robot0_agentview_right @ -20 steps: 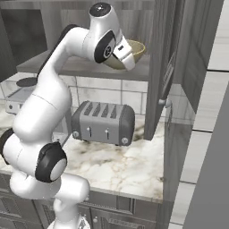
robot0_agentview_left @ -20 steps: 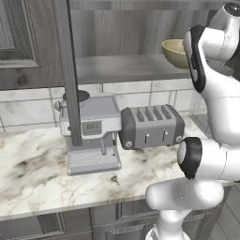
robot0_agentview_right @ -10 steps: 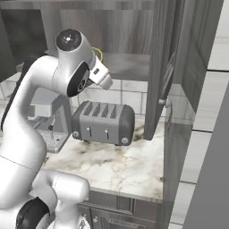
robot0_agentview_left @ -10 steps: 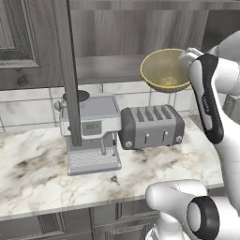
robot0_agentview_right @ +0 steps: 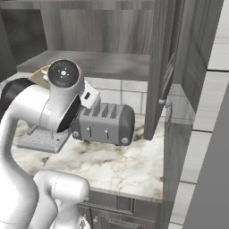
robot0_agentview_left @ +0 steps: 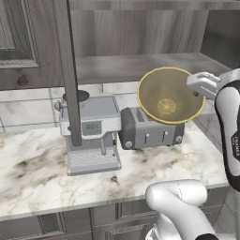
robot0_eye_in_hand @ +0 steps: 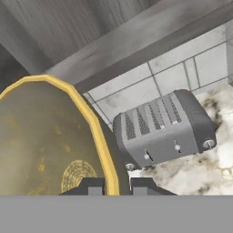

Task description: Pick up the bowls from the cabinet and place each bowl in front of a stool on the dining counter.

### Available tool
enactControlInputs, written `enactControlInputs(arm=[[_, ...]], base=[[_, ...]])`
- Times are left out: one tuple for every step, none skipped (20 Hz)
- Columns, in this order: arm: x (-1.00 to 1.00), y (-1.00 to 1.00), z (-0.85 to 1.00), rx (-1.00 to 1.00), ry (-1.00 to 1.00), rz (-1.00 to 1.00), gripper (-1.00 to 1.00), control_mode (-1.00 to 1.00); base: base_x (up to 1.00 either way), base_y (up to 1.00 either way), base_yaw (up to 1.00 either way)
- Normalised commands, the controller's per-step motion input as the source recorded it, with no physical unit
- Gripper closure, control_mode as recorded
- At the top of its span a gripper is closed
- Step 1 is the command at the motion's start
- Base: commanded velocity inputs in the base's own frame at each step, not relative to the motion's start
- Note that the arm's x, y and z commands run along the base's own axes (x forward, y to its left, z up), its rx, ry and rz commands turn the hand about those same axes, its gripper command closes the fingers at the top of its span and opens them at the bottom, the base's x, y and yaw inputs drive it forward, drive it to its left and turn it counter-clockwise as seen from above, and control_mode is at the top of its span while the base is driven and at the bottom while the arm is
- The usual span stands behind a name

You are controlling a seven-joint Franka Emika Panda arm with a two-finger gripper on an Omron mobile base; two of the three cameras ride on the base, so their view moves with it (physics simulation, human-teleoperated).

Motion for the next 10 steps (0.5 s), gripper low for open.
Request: enactControlInputs(arm=[[-0.58,0.14,0.00,-0.01,0.00,0.15,1.00,-1.00],[-0.54,0.11,0.00,-0.01,0.00,0.13,1.00,-1.00],[-0.54,0.08,0.00,0.00,0.00,0.11,1.00,-1.00],[-0.46,0.06,0.00,0.00,0.00,0.09,1.00,-1.00],[-0.43,0.06,0.00,0.00,0.00,0.08,1.00,-1.00],[-0.39,0.06,0.00,0.00,0.00,0.08,1.00,-1.00],[-0.39,0.06,0.00,0.00,0.00,0.08,1.00,-1.00],[0.00,0.00,0.00,0.00,0.00,0.00,1.00,1.00],[0.00,0.00,0.00,0.00,0.00,0.00,1.00,1.00],[0.00,0.00,0.00,0.00,0.00,0.00,1.00,1.00]], base=[[0.00,0.00,0.00],[0.00,0.00,0.00],[0.00,0.00,0.00],[0.00,0.00,0.00],[0.00,0.00,0.00],[0.00,0.00,0.00],[0.00,0.00,0.00],[-0.44,0.05,0.09],[-0.49,0.06,0.08],[-0.51,0.07,0.07]])
